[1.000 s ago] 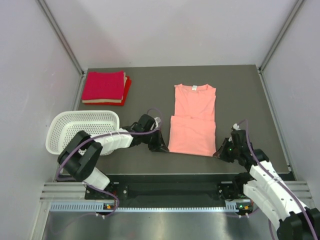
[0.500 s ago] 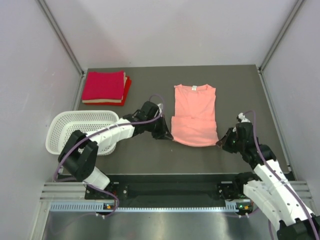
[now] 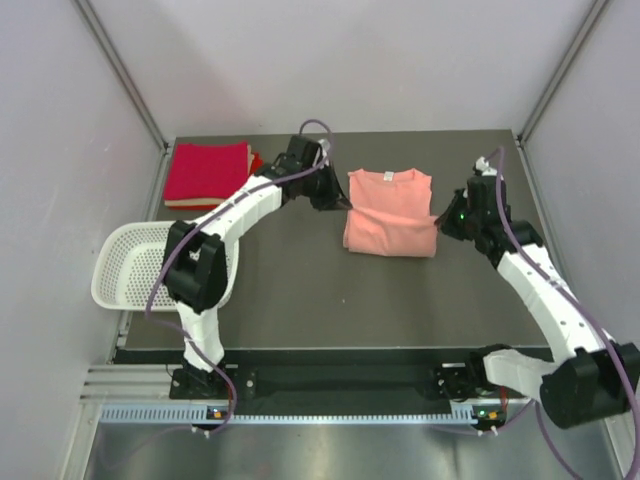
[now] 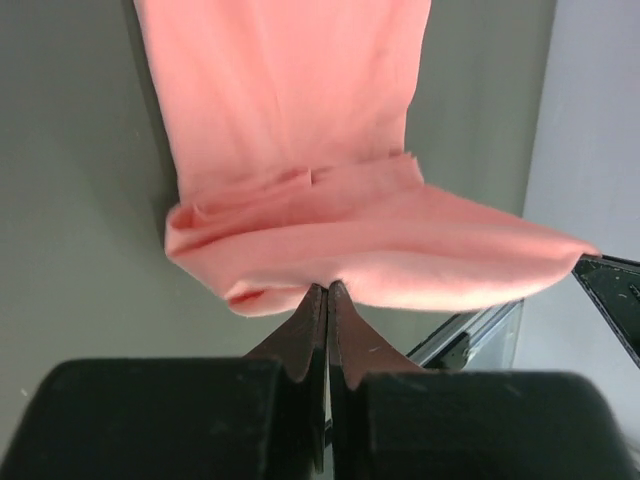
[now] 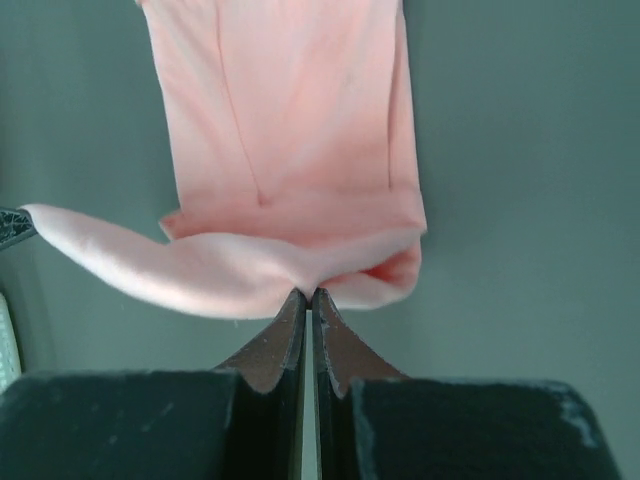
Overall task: Fold and stack the t-shirts
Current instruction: Fold the tshirt
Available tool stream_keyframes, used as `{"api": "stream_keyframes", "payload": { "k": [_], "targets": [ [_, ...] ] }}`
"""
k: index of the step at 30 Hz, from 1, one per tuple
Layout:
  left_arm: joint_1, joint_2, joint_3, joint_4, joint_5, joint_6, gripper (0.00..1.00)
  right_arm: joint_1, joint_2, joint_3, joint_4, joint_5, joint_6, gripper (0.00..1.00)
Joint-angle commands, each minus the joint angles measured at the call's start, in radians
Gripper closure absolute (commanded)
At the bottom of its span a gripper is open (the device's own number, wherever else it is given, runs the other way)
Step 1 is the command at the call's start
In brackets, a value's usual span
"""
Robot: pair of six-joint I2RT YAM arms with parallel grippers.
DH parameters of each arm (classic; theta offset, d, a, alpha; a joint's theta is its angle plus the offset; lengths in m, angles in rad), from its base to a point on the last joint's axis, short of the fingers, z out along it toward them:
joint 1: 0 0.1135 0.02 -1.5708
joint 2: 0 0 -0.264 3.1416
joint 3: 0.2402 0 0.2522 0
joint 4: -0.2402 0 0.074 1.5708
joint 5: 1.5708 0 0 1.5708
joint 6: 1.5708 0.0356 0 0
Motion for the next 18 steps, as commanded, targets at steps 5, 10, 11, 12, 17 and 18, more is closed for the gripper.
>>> {"api": "stream_keyframes", "payload": {
  "k": [5, 10, 11, 12, 17, 18],
  "targets": [
    [0.120, 0.232, 0.331, 0.104, 0.193, -0.008, 1.00, -0.093, 0.263, 0.215, 0.195, -0.027, -0.074, 1.00],
    [0.160, 0.380, 0.439, 0.324, 0.302, -0.091, 1.00, -0.142, 0.392, 0.269, 0.322, -0.135, -0.075, 1.00],
    [0.161, 0.403, 0.456, 0.347, 0.311, -0.115, 1.00, -0.158, 0.432, 0.273, 0.351, -0.152, -0.075, 1.00],
    [0.166, 0.428, 0.469, 0.414, 0.325, -0.132, 1.00, -0.162, 0.452, 0.284, 0.394, -0.182, -0.077, 1.00],
    [0.183, 0.609, 0.610, 0.536, 0.362, -0.212, 1.00, -0.185, 0.594, 0.351, 0.470, -0.233, -0.091, 1.00],
    [0.189, 0.630, 0.632, 0.544, 0.348, -0.220, 1.00, -0.190, 0.613, 0.361, 0.480, -0.242, -0.097, 1.00]
  ]
}}
